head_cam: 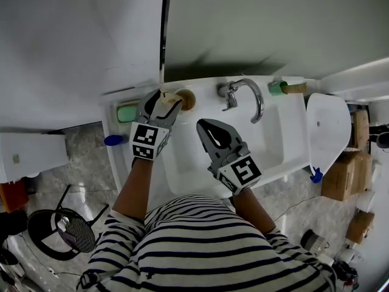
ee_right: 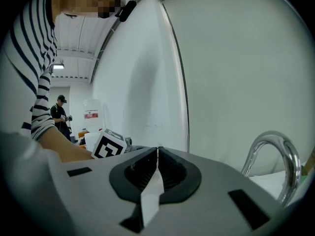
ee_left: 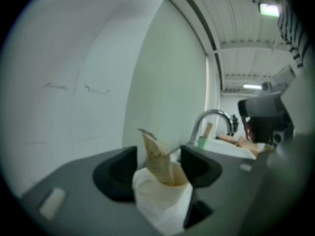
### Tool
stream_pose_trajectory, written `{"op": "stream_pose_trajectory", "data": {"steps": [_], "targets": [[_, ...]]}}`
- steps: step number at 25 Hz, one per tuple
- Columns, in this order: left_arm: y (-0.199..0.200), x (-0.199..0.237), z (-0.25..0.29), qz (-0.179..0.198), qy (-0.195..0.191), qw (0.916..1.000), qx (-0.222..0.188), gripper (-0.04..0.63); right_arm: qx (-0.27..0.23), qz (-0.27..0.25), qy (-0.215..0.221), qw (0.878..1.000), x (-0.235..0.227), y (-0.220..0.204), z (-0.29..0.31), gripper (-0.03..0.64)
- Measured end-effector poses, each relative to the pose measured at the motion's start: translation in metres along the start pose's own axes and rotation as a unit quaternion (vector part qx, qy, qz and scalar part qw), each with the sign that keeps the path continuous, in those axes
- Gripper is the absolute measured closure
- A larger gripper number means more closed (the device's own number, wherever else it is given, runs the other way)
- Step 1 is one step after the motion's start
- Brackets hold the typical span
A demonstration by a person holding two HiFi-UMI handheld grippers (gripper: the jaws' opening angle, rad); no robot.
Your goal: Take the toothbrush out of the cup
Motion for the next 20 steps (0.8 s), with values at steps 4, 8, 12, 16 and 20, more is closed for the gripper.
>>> {"op": "stream_pose_trajectory", "data": {"steps": [4,8,12,16,20], "targets": [[-0.0006,-0.0009,0.0037,0.0,-0.005,1.0,0.0,0.34,0.003,-0.001,0.003,1.0,-0.0009,-0.0016,0.0033,0.607],[-0.0028,-0.0023,0.0048,0.002,-0.01,0.9999,0.007,0.404,0.008,-0.002,0.006,1.0,-0.0004,-0.0031,0.0052,0.607],[-0.0037,-0.0031,0.0056,-0.004,-0.011,0.9999,0.005,0.447,0.008,-0.001,0.005,1.0,-0.0011,-0.0036,0.0057,0.609],[-0.0025,-0.005,0.0054,-0.002,-0.014,0.9999,0.004,0.481,0.007,-0.001,0.004,1.0,-0.0009,-0.0046,0.0054,0.608],[0.0004,-0.0059,0.0045,0.0,-0.014,0.9999,0.002,0.503,0.007,-0.003,0.005,1.0,0.0003,-0.0045,0.0056,0.607]]}}
Point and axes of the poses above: the fingertips, and each gripper's own axes: z forward along the fingers, x to its left, y out of its top, the point moved 1 cm from there along -z, backward along the fingers, and after that the axes turned 12 degrees about z, right-handed, at the moved point
